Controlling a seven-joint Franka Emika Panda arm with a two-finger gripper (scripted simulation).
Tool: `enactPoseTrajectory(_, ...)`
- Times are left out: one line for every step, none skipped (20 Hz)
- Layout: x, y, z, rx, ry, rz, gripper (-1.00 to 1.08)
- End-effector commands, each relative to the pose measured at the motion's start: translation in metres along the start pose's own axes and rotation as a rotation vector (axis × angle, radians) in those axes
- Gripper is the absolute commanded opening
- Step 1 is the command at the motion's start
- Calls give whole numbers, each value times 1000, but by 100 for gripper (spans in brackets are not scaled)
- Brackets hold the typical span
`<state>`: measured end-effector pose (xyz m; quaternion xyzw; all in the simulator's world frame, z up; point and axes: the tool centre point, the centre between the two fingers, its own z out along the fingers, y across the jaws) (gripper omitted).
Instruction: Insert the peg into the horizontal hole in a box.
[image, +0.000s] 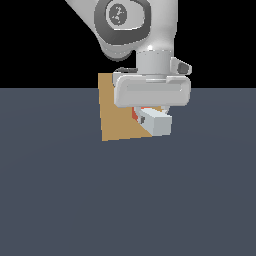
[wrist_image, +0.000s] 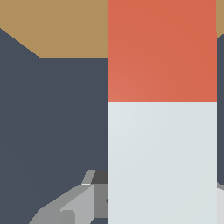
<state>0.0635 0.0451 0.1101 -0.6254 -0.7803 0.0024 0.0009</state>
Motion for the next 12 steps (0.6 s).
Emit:
enactPoseTrajectory(29, 1, -3, -6, 1, -7, -100)
enactPoseTrajectory(38, 1, -4, -6, 1, -7, -100)
enactPoseTrajectory(47, 1, -4, -6, 1, -7, -100)
enactPoseTrajectory(54, 1, -4, -7, 1, -7, -100)
enactPoseTrajectory(61, 2, -4, -7, 1, -7, -100)
enactPoseTrajectory(66, 2, -4, -8, 1, -7, -100)
enactPoseTrajectory(71, 2, -4, -8, 1, -7, -100)
enactPoseTrajectory(75, 2, -4, -8, 1, -7, -100)
enactPoseTrajectory(78, 2, -5, -8, 1, -7, -100)
enactPoseTrajectory(80, 2, -5, -8, 1, -7, -100)
enactPoseTrajectory(82, 2, -5, -8, 1, -7, -100)
enactPoseTrajectory(82, 2, -5, -8, 1, -7, -100)
